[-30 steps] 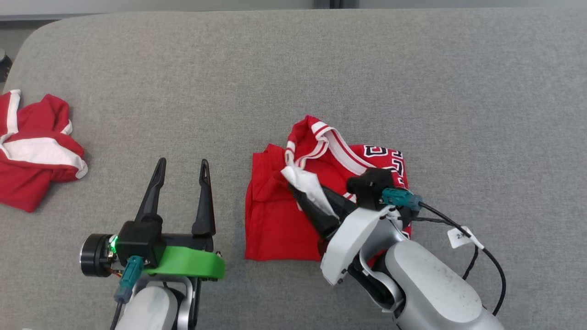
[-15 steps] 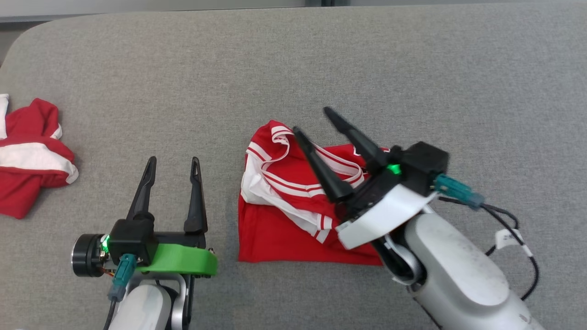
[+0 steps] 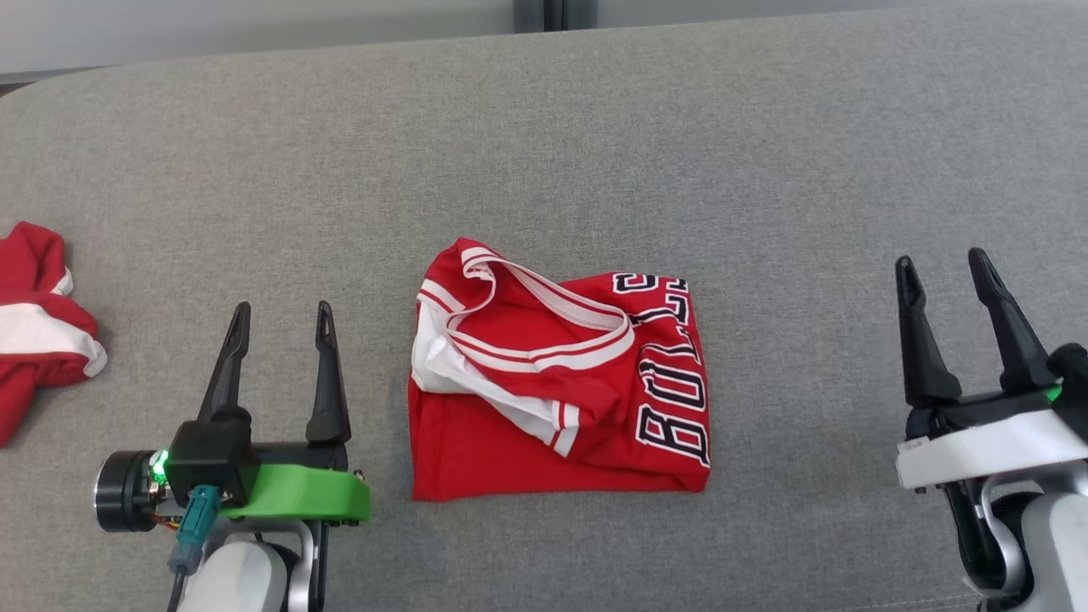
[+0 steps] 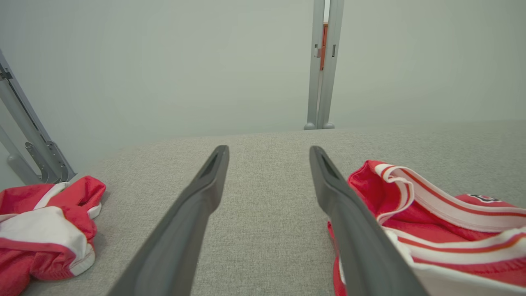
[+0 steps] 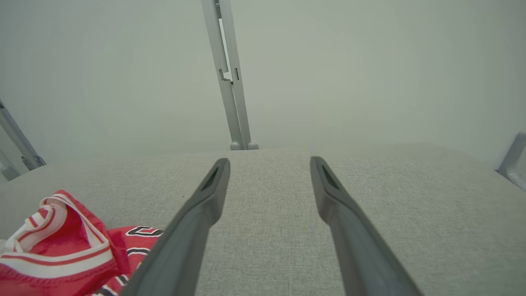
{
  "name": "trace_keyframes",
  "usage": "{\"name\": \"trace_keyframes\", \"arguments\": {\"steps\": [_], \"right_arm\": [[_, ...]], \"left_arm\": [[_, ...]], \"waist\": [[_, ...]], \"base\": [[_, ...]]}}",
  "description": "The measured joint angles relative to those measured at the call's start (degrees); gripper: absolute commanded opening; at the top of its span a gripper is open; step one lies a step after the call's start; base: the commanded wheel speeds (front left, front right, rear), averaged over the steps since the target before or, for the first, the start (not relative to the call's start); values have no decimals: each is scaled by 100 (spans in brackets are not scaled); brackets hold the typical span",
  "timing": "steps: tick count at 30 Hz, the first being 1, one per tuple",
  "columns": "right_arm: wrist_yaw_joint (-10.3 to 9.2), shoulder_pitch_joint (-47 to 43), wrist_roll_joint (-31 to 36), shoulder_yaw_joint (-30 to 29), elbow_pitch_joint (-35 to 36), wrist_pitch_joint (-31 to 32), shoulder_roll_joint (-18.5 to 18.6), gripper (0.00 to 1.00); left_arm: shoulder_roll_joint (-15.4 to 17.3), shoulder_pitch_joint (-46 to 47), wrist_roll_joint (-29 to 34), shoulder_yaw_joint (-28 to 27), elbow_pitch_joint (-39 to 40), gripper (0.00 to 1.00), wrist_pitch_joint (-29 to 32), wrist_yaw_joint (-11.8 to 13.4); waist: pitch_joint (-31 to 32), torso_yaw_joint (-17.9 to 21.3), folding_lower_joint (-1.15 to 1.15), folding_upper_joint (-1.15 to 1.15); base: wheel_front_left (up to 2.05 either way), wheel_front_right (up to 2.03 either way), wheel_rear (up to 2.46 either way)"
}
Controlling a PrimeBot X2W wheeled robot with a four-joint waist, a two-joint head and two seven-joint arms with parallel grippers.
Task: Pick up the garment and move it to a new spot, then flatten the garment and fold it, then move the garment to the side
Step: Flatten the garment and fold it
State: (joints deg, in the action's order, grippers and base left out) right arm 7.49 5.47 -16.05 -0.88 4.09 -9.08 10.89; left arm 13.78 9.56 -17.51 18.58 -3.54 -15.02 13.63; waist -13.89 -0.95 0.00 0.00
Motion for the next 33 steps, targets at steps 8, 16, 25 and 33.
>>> {"name": "trace_keyframes", "arguments": {"steps": [8,16,25,33], "right_arm": [[0,-435,71,-190,441,215,-196,100],[0,-524,100,-171,559,296,-192,100],[0,-196,-31,928,-89,457,-144,0],[0,831,-441,2123,-1741,3,-480,0]], "left_arm": [[65,-85,-9,22,67,100,45,7],[94,-113,-12,65,108,100,83,27],[97,-38,-10,134,149,100,86,42],[14,202,-9,214,65,100,76,-46]], "waist": [[85,114,0,0],[111,109,0,0],[-20,33,0,0],[-202,-172,0,0]], "base": [[0,0,0],[0,0,0],[0,0,0],[0,0,0]]}}
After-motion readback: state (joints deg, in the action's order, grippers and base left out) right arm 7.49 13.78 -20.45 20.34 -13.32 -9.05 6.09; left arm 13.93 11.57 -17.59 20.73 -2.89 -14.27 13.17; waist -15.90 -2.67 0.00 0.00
